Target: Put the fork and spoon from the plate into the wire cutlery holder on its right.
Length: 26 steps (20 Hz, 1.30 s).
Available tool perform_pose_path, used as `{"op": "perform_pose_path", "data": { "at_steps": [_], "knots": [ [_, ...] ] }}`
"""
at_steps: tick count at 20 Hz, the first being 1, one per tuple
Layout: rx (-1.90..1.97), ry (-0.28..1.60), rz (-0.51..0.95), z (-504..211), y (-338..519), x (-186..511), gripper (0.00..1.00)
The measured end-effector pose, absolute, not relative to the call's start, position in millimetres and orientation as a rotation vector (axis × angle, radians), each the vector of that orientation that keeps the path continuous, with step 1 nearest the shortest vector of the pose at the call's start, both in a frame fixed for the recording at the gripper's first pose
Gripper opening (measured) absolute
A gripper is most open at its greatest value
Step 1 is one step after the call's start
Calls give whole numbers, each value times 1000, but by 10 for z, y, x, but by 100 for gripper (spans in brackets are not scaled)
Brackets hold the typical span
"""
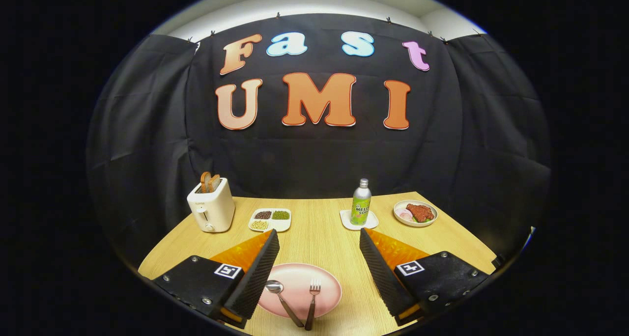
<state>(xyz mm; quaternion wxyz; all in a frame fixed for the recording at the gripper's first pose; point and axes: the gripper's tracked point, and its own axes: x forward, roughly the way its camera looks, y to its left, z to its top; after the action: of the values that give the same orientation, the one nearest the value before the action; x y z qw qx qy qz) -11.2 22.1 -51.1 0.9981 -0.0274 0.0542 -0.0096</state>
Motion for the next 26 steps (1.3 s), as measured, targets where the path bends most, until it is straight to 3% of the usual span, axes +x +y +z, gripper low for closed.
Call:
{"op": "perform_pose_path", "data": {
  "at_steps": [10, 18, 22, 26],
  "knots": [
    [-61, 126, -9, -642, 224, -65, 99],
    [-105, 223, -6, -1235, 138, -31, 98],
    [-138, 308, 9, -1635, 141, -32, 92],
    [-150, 404, 38, -2057, 193, -70, 77]
  ]
}}
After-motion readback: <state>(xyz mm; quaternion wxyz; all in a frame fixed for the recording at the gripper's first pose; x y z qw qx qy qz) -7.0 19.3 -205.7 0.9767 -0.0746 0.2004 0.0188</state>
